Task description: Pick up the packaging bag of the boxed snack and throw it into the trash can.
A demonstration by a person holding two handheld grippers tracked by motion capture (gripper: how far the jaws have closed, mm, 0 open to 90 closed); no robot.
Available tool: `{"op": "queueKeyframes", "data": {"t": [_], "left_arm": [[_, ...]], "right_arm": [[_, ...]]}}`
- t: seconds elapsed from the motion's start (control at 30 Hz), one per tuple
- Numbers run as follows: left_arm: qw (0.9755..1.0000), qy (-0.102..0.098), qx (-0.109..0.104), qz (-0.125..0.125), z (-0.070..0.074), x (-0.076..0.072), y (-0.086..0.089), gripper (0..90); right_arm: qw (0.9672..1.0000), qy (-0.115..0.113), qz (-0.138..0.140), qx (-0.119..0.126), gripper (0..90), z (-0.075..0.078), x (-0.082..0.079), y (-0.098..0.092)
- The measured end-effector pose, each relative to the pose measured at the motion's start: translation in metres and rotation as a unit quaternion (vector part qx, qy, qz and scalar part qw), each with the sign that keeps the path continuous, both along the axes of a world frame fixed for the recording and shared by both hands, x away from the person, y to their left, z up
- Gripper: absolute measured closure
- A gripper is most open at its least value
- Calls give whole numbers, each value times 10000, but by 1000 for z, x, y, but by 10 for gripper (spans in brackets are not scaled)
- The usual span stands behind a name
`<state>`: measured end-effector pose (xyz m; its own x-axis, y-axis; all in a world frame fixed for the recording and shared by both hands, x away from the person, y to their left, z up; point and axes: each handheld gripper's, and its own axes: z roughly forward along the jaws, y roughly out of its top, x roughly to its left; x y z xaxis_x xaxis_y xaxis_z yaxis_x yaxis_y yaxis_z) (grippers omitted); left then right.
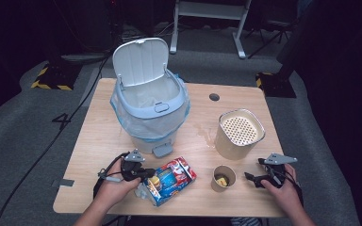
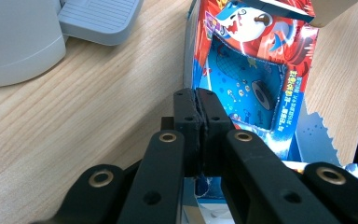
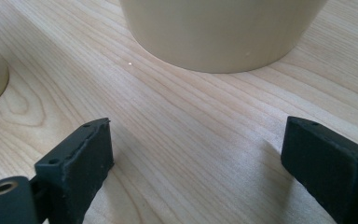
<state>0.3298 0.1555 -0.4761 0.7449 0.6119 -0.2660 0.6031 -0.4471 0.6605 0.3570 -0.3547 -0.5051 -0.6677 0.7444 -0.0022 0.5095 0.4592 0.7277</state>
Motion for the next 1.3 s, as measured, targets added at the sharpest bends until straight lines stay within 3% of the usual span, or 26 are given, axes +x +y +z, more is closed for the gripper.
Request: {"op": "queueKeyframes", "data": {"t": [0.2,0.43,0.53,0.7,0.87,1.07,1.23,1.3], "left_arm": [[9999,-119,-54,-3,2,-3,2,890],[9971,-532,-520,175,13,-8,9,891],[9944,-696,-766,232,20,-8,13,891],[9872,-1033,-1172,317,34,-8,17,890],[9806,-1312,-1420,310,50,-8,16,890],[9750,-1517,-1608,224,74,-4,16,890],[9689,-1747,-1742,179,96,1,16,890],[9681,-1782,-1754,162,101,2,17,890]], "right_arm": [[10000,0,-1,-1,90,0,0,0],[10000,1,-1,-1,90,0,0,0],[10000,-1,1,8,90,0,0,0],[10000,0,-2,-1,90,0,0,0],[10000,2,-1,11,90,0,0,0],[10000,1,-3,3,90,0,0,0],[10000,-1,1,10,90,0,0,0],[10000,-2,-1,0,90,0,0,0]]}}
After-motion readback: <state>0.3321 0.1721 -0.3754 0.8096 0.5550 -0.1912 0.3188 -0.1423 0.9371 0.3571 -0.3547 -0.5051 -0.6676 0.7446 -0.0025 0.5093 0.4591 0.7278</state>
